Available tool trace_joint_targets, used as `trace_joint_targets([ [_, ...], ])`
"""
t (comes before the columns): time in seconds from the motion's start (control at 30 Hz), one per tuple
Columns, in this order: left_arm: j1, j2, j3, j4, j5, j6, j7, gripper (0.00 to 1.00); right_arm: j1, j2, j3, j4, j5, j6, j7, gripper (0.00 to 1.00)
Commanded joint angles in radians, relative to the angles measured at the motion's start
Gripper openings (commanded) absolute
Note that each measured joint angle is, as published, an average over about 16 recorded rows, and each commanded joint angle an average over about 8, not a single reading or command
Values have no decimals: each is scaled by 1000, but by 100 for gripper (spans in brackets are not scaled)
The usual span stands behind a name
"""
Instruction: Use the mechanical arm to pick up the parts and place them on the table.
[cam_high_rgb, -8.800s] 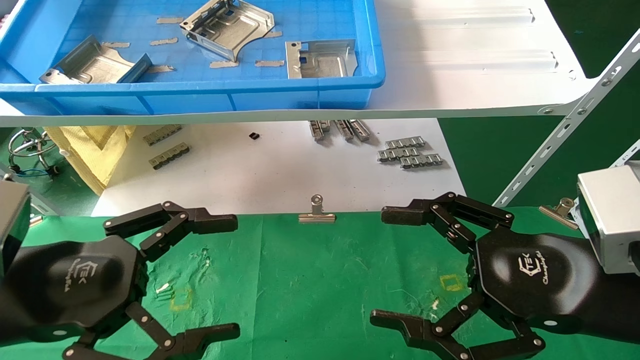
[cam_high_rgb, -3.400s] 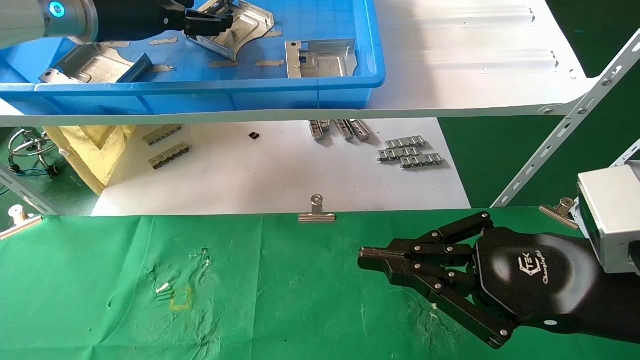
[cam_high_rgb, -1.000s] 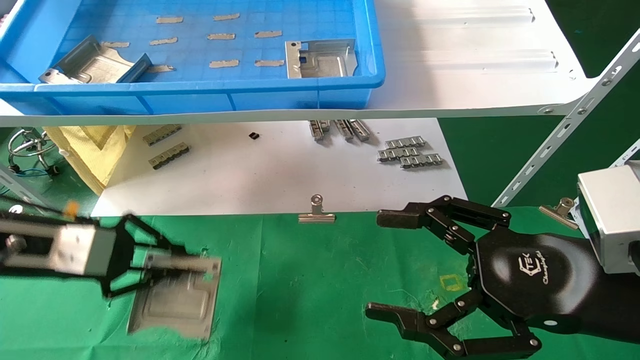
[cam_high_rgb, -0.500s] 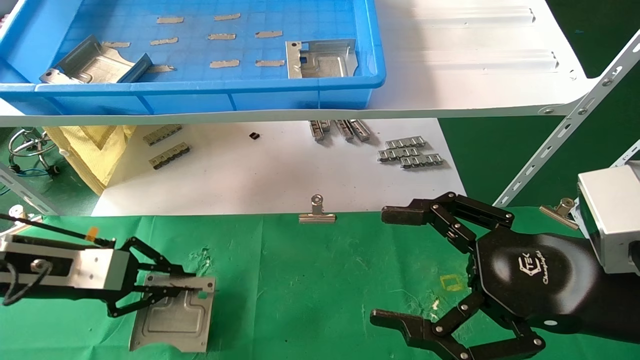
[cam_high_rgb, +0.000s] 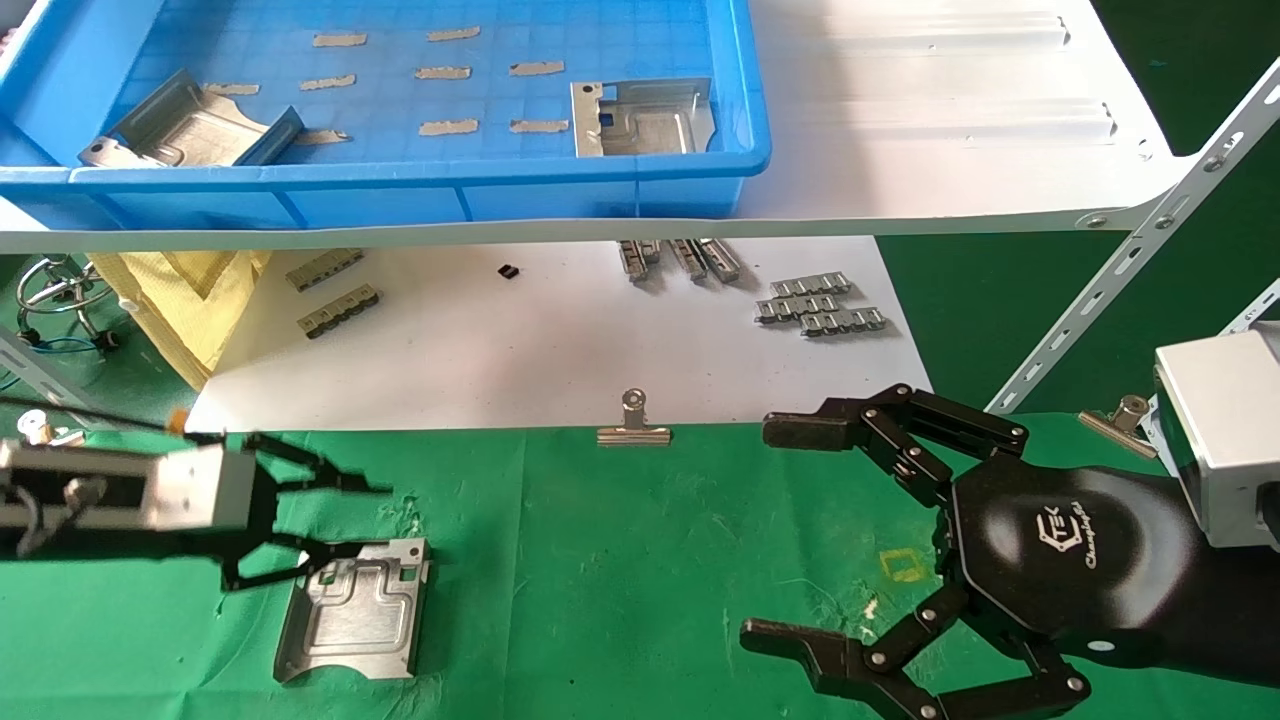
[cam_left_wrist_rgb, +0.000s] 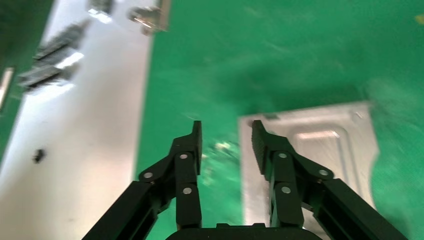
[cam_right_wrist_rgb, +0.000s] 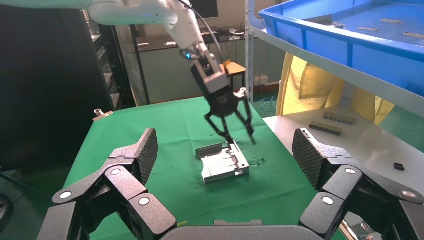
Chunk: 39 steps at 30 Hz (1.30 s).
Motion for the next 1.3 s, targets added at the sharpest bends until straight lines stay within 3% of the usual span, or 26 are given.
trace_joint_targets([
  [0.03, -8, 1, -7, 19, -14, 7, -8, 100, 0, 0, 0, 0, 0, 0, 0, 100],
  [0.27, 82, -47, -52, -98, -191, 22, -206, 100, 0, 0, 0, 0, 0, 0, 0, 100],
  [0.4, 131, -66, -56, -164, -252, 27, -257, 100, 0, 0, 0, 0, 0, 0, 0, 100],
  [0.8, 139, -69, -72, -184, -246, 23, -266, 100, 0, 0, 0, 0, 0, 0, 0, 100],
  [1.3, 261, -111, -224, -412, -266, -4, -431, 100, 0, 0, 0, 0, 1, 0, 0, 100],
])
